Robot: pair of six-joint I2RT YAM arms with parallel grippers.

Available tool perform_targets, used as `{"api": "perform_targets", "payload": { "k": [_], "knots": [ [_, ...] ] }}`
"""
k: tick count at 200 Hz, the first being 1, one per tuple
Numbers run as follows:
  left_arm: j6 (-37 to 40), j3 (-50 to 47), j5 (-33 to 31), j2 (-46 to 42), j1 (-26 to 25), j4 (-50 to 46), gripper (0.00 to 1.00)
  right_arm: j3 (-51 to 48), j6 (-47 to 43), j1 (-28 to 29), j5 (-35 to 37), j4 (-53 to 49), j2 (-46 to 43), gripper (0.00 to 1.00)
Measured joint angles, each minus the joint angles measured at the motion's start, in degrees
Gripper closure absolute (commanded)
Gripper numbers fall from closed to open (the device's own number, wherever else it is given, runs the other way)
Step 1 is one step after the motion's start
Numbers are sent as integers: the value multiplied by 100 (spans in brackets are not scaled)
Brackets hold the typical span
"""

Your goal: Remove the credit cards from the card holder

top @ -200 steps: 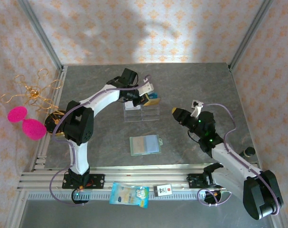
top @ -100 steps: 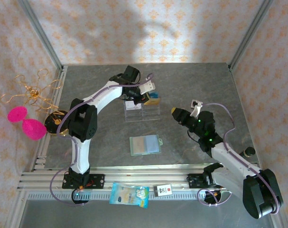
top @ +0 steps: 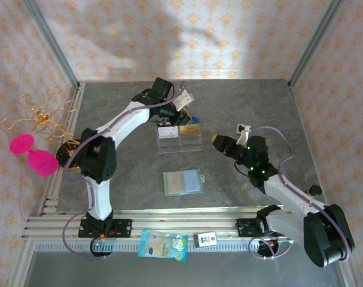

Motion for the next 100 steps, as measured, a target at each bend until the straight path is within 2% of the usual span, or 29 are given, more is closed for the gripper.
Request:
{"api": "perform_targets", "payload": {
  "k": [13,25,45,71,100],
  "knots": [
    [-529,-614,177,-638,0,651,67,15,-125,168,103,-118,63,50],
    [-1163,-1412,339,-1366,-24,1517,62,52,-260,468,221,-254,157,49],
    [-2387,-2933,313,-2503,-208,3204,60,144,-468,1099,450,-448,413,50],
    [-3974,-4813,-114,-3423,-540,4892,61,356,-809,2065,955,-785,946,50],
    [-5309,-6601,-918,-4242,-623,5517,60,876,-1233,3141,1561,-1207,1729,52]
  ]
}}
